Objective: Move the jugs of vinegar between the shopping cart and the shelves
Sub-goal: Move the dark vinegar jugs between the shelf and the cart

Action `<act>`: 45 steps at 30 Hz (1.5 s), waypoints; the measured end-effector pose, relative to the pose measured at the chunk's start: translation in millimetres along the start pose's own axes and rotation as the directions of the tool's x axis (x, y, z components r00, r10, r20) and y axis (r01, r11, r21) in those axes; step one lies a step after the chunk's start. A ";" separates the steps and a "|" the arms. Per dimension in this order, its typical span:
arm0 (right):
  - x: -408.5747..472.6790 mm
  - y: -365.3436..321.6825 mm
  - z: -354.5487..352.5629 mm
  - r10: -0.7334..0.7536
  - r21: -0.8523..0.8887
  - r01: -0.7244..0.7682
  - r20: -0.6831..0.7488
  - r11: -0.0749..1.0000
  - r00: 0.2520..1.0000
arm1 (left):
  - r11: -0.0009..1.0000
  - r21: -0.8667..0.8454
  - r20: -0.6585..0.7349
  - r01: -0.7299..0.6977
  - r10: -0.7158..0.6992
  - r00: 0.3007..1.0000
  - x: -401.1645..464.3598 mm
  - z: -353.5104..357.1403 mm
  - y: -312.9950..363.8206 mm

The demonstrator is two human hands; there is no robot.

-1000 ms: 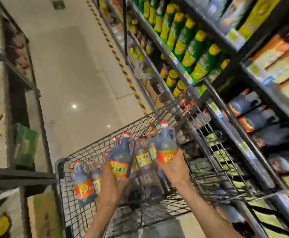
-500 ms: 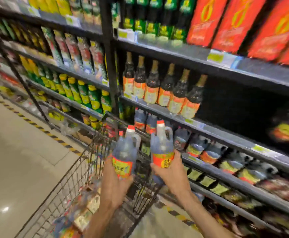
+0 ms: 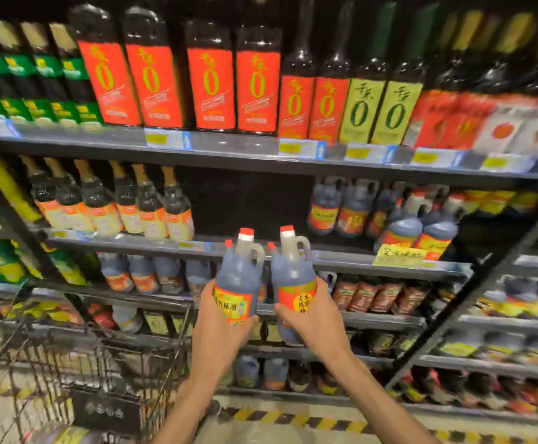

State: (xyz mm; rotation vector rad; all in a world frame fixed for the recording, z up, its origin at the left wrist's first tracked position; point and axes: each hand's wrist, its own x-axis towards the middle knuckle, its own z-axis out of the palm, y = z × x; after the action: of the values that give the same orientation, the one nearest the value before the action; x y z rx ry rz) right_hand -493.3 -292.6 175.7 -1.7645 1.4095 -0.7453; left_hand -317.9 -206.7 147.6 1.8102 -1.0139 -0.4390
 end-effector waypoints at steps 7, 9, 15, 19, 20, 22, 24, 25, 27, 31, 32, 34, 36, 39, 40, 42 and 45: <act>30.2 34.6 -72.2 0.092 0.006 -0.092 -0.120 0.996 0.989 | 0.992 0.011 0.104 -0.127 0.125 0.987 32.4 72.3 55.8; 42.0 42.3 -83.3 0.114 -0.005 -0.116 -0.141 0.993 0.983 | 0.986 0.044 0.131 -0.158 0.151 0.980 50.8 88.5 67.8; 81.4 53.6 -105.6 0.146 0.015 -0.146 -0.220 0.989 0.964 | 0.984 -0.035 0.180 -0.174 0.177 0.967 116.2 140.8 95.3; 107.2 55.5 -112.4 0.161 0.034 -0.157 -0.251 0.987 0.955 | 0.987 -0.064 0.148 -0.145 0.153 0.977 151.4 170.9 105.4; 114.6 55.6 -112.7 0.164 0.041 -0.159 -0.268 0.986 0.949 | 0.988 -0.070 0.136 -0.140 0.148 0.980 159.0 176.9 107.0; 129.9 57.1 -111.8 0.159 0.060 -0.148 -0.296 0.987 0.942 | 0.987 -0.102 0.119 -0.126 0.138 0.983 172.7 189.1 108.2; 142.8 57.9 -109.7 0.151 0.112 -0.122 -0.306 0.986 0.940 | 0.983 -0.143 0.101 -0.115 0.130 0.986 182.6 201.7 105.8; 147.9 58.0 -108.3 0.149 0.133 -0.112 -0.312 0.985 0.938 | 0.981 -0.156 0.092 -0.112 0.127 0.988 185.8 207.3 103.6; 157.1 56.9 -105.9 0.148 0.139 -0.106 -0.334 0.985 0.931 | 0.983 -0.153 0.089 -0.105 0.119 0.989 189.9 215.5 100.4; 174.5 53.1 -103.9 0.126 0.140 -0.080 -0.361 0.987 0.924 | 0.985 -0.072 0.050 -0.156 0.160 0.986 197.6 229.3 92.8; 179.1 52.1 -103.8 0.119 0.141 -0.071 -0.368 0.987 0.922 | 0.985 -0.037 0.033 -0.169 0.170 0.985 197.2 232.2 92.2; 187.6 51.3 -102.6 0.115 0.153 -0.058 -0.392 0.987 0.913 | 0.978 0.036 0.021 -0.208 0.207 0.978 191.4 237.1 88.5; 194.2 50.9 -101.7 0.104 0.165 -0.035 -0.427 0.986 0.898 | 0.966 0.093 0.048 -0.240 0.237 0.970 184.1 237.1 85.2; 207.2 49.4 -95.7 0.105 0.138 -0.046 -0.459 0.989 0.882 | 0.960 0.103 0.140 -0.260 0.244 0.960 187.4 239.4 72.4; 211.8 50.0 -92.8 0.108 0.138 -0.049 -0.464 0.989 0.879 | 0.964 0.062 0.169 -0.257 0.244 0.955 189.0 238.3 68.9; 219.6 49.8 -88.0 0.105 0.129 -0.049 -0.471 0.990 0.876 | 0.977 -0.081 0.217 -0.199 0.213 0.953 192.8 233.2 63.9; 226.6 55.3 -83.2 0.114 0.118 -0.065 -0.470 0.991 0.875 | 0.970 -0.196 0.327 -0.143 0.202 0.923 197.5 219.5 59.3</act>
State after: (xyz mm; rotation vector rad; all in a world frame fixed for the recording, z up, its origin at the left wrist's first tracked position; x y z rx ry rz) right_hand -539.5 -535.9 173.6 -1.4824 1.7251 -1.2380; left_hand -376.9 -501.2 126.7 1.5057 -1.3245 -0.7278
